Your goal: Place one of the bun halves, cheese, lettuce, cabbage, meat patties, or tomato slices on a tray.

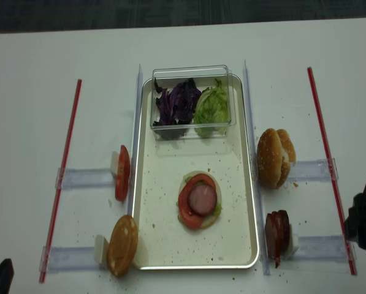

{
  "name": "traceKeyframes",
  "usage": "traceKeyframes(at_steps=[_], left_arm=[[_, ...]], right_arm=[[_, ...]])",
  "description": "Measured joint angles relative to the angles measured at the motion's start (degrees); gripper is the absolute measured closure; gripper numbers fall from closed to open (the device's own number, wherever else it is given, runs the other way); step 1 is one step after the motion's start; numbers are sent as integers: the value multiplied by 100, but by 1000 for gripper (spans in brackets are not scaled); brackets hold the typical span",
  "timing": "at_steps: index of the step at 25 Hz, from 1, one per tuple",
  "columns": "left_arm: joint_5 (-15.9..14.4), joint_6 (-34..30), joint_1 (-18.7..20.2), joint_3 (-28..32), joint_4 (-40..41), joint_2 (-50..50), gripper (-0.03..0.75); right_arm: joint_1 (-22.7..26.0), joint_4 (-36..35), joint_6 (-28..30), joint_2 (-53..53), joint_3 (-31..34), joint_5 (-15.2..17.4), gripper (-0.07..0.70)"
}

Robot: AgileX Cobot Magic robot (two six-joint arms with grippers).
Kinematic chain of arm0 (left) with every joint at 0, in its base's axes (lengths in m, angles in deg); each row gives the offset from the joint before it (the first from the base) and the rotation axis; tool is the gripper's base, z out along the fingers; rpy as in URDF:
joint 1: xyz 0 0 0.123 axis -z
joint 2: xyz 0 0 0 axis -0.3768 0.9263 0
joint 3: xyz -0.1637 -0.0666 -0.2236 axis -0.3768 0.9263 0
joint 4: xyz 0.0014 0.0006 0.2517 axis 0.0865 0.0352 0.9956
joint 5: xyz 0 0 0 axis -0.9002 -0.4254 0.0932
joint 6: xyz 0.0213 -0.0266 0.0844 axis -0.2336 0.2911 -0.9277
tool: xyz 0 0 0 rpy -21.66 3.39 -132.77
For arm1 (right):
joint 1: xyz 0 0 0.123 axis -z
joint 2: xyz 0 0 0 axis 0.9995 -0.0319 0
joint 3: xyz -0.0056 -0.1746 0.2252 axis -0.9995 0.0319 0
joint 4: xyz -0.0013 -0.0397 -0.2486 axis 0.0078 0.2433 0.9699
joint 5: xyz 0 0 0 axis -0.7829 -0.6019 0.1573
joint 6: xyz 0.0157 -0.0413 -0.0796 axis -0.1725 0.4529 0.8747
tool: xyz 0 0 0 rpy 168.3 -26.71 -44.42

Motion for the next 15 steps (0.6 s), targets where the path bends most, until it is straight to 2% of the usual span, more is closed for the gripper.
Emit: traceKeyframes(at_steps=[6,15], left_arm=[[0,0,0,0,0,0,150],[0,-10,0,0,0,0,150]], right_arm=[[0,320,37,998,388,-30,-60],[0,344,287,1944,594,-307,-60]])
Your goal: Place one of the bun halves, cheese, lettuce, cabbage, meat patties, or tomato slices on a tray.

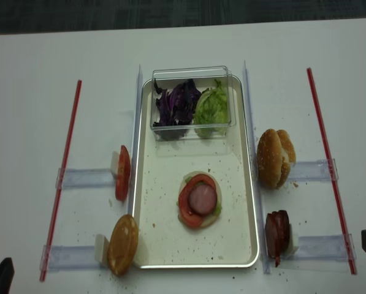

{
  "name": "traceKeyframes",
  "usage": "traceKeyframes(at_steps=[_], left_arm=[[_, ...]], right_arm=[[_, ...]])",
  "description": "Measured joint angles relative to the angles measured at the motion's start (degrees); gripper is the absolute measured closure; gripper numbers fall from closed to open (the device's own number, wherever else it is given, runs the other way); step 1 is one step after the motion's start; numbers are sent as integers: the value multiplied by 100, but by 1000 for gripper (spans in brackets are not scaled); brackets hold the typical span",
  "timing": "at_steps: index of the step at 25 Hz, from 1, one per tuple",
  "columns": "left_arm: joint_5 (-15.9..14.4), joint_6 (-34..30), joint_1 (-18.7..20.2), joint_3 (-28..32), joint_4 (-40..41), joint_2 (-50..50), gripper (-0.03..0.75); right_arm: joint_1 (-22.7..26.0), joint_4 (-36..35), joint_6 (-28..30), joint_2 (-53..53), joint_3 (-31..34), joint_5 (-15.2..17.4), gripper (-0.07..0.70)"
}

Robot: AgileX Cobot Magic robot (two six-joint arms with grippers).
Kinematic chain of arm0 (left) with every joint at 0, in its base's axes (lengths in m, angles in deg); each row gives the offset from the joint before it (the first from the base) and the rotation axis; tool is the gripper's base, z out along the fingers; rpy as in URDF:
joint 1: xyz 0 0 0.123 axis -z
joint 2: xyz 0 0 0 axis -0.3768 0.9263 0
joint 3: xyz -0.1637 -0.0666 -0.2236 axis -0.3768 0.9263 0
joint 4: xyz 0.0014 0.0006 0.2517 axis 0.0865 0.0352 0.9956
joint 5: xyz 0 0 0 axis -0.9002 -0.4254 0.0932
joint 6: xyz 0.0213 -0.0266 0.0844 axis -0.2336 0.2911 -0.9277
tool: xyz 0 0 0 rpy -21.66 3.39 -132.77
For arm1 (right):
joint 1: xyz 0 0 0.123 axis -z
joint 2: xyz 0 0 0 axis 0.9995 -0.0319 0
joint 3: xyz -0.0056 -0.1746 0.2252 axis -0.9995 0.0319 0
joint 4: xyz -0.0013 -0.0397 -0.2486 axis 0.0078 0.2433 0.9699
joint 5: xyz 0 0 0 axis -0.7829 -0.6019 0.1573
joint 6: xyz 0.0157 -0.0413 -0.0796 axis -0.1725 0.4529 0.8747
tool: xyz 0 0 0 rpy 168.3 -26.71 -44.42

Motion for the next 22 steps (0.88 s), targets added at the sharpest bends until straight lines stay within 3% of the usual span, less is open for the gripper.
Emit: traceKeyframes(at_steps=[16,22], left_arm=[[0,0,0,0,0,0,150],[0,-10,0,0,0,0,150]], right_arm=[[0,-10,226,2664,0,14,-60],[0,-10,226,2839,0,61,-59]])
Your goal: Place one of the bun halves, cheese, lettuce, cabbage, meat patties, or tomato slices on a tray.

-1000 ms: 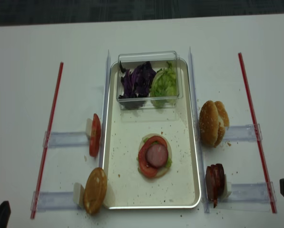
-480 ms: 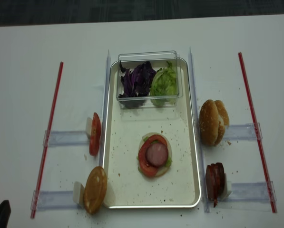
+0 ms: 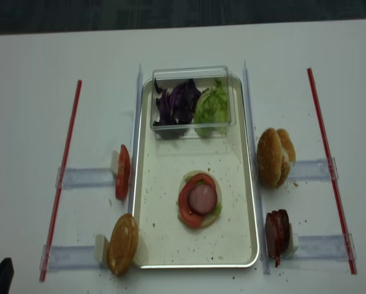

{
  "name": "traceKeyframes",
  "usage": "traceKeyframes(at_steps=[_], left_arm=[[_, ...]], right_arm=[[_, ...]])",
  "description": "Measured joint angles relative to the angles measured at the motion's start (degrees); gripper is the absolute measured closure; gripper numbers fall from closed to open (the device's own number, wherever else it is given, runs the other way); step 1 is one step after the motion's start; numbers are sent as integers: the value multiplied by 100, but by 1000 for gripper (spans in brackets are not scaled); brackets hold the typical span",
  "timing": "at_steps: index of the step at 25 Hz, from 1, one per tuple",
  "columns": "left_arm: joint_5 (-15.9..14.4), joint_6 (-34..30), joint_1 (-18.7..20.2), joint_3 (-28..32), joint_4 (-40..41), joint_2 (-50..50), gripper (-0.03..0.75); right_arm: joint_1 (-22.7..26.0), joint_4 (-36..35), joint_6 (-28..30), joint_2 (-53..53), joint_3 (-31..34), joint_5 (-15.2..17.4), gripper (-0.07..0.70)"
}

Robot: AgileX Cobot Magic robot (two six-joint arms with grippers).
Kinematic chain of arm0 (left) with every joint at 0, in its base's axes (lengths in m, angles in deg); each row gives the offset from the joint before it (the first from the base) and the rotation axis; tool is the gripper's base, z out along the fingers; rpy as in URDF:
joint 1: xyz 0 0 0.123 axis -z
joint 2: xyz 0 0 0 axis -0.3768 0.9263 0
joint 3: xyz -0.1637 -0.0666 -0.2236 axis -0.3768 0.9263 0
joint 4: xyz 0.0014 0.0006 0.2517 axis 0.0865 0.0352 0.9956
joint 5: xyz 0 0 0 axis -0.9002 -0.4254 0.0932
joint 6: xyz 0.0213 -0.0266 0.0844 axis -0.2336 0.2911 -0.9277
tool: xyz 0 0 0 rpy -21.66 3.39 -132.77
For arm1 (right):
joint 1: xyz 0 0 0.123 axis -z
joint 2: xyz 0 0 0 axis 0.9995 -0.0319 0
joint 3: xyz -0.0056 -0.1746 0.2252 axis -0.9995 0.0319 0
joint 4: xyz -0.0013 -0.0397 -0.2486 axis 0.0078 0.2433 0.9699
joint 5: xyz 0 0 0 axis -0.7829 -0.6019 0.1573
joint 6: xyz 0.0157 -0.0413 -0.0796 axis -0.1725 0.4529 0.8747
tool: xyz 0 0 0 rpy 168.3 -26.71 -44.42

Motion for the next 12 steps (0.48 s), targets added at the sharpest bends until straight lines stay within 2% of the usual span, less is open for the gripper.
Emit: traceKeyframes(at_steps=[12], left_arm=[[0,0,0,0,0,0,150]], right_arm=[[0,10,-22,0,0,8,-37]])
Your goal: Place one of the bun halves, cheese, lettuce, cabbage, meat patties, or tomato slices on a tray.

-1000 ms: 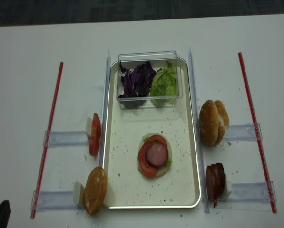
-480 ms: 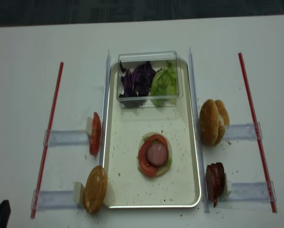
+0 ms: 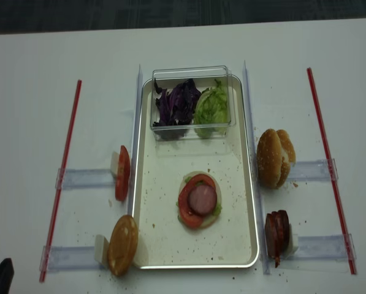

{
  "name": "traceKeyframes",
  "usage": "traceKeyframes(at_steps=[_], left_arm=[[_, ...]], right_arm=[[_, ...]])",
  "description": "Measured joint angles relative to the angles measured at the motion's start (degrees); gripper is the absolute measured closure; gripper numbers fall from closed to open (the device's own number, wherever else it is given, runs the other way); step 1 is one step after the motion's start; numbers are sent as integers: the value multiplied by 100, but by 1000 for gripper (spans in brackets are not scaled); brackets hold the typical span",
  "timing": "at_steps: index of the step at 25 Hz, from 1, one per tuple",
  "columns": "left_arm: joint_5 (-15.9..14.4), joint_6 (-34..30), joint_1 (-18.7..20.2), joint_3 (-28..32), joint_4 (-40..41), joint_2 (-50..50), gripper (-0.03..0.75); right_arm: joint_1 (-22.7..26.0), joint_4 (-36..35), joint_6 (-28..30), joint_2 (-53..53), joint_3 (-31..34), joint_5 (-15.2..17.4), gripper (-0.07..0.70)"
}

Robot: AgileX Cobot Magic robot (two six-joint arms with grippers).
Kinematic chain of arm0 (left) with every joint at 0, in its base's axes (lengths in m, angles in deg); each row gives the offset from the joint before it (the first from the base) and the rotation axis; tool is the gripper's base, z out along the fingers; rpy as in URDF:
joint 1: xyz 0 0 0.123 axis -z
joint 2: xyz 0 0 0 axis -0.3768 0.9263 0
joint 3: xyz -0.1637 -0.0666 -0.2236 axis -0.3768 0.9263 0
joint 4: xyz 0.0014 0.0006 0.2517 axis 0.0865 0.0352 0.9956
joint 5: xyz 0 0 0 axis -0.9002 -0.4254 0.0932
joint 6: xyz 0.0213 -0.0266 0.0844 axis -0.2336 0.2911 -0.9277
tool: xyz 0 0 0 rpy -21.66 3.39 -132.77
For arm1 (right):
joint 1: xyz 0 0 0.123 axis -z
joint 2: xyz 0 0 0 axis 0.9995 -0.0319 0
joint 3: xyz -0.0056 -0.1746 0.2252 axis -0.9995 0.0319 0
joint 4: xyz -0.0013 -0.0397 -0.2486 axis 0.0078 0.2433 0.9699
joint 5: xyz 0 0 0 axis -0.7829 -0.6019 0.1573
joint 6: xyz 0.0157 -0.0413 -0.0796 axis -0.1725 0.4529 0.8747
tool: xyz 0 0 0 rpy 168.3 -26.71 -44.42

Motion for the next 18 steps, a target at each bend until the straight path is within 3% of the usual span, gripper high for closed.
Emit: traceKeyframes(at_steps=[18], left_arm=[[0,0,0,0,0,0,150]], right_arm=[[0,0,0,0,0,0,-37]])
